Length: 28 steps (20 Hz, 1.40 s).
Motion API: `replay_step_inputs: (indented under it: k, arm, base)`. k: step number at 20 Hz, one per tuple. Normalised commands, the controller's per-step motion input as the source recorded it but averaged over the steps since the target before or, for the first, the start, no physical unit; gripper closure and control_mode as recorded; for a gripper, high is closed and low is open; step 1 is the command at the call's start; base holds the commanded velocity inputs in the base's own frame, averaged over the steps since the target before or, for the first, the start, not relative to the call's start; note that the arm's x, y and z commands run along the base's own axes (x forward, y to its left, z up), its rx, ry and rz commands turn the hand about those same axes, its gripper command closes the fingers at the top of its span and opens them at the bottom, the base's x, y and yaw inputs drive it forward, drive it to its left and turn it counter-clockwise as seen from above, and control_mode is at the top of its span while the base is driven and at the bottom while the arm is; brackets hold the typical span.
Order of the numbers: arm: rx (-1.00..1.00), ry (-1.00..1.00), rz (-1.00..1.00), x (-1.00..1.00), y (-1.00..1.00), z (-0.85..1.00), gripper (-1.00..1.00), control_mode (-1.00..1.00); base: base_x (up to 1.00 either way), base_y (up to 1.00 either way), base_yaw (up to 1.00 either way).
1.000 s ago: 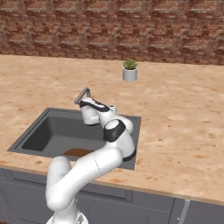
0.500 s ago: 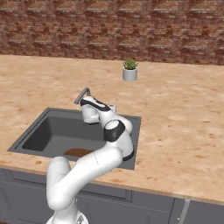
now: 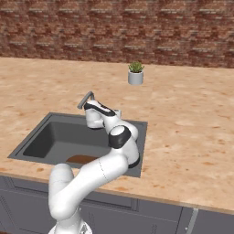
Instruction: Turn on the sink faucet with hot water and rinse the cutting board for ten seconds, then turn off the faucet. Push the cutting board to reach the water if necessary.
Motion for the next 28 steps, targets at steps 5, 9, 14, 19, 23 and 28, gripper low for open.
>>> replay_step_inputs:
  k: [5, 9, 14, 19, 23, 28]
  arm:
    - [0.0, 0.0, 0.0, 0.04, 0.0, 0.0, -1.0, -1.0]
    - [0.0, 0.0, 0.0, 0.06, 0.0, 0.0, -1.0, -1.0]
    - [0.0, 0.0, 0.0, 0.0, -0.01, 0.0, -1.0, -1.0]
    - [0.0, 0.0, 0.0, 0.0, -0.09, 0.0, -1.0, -1.0]
    - [0.0, 0.0, 0.0, 0.0, -0.12, 0.0, -1.0, -1.0]
    - [0.0, 0.0, 0.0, 0.0, -0.07, 0.0, -1.0, -1.0]
  base:
    - [0.0, 0.0, 0.0]
    - [0.0, 0.0, 0.0]
    - [0.0, 0.0, 0.0]
    - [0.0, 0.0, 0.0]
    - [0.0, 0.0, 0.0]
    - [0.0, 0.0, 0.0]
